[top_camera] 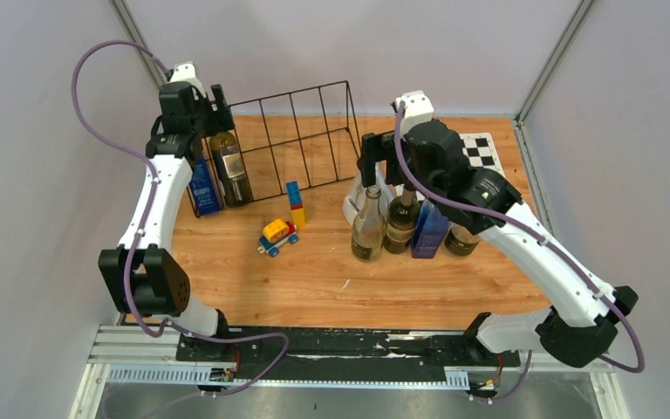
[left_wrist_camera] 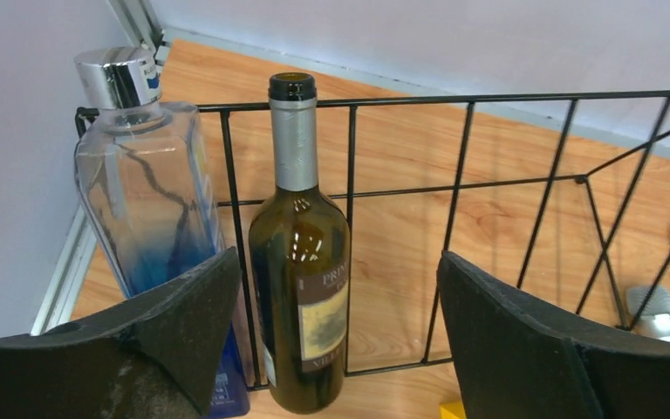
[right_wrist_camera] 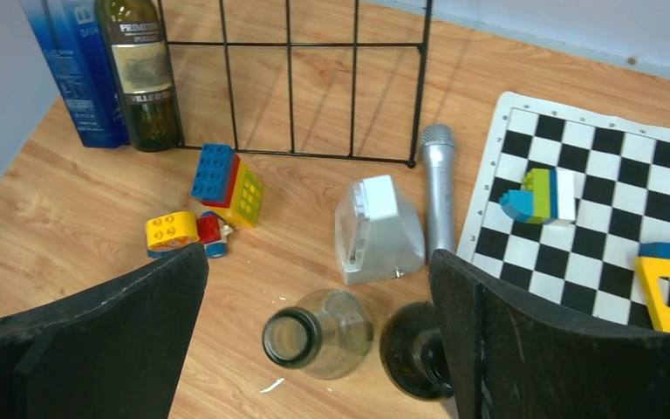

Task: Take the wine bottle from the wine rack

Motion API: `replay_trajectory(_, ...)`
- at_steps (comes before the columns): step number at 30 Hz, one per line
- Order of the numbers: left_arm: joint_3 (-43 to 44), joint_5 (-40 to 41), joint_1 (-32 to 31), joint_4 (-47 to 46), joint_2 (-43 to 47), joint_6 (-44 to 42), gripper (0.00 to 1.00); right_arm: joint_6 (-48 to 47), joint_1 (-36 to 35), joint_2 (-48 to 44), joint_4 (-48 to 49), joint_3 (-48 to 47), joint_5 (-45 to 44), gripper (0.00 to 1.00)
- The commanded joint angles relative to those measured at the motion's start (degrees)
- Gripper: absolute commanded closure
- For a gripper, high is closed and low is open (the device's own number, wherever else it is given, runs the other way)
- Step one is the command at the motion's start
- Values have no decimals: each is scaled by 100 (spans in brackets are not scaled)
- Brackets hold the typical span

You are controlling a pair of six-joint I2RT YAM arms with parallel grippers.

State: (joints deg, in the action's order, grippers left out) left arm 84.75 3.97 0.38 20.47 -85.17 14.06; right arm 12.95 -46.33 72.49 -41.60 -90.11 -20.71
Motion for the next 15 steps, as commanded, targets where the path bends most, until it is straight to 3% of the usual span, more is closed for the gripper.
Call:
replay_trajectory(1, 541, -127, 210, -215, -396, 41, 14, 131, 68, 336, -233, -673, 697, 1)
replay_trajectory(15, 1388, -98, 379, -176, -1706, -212, 34, 217, 88, 628, -455, -920, 1175, 3)
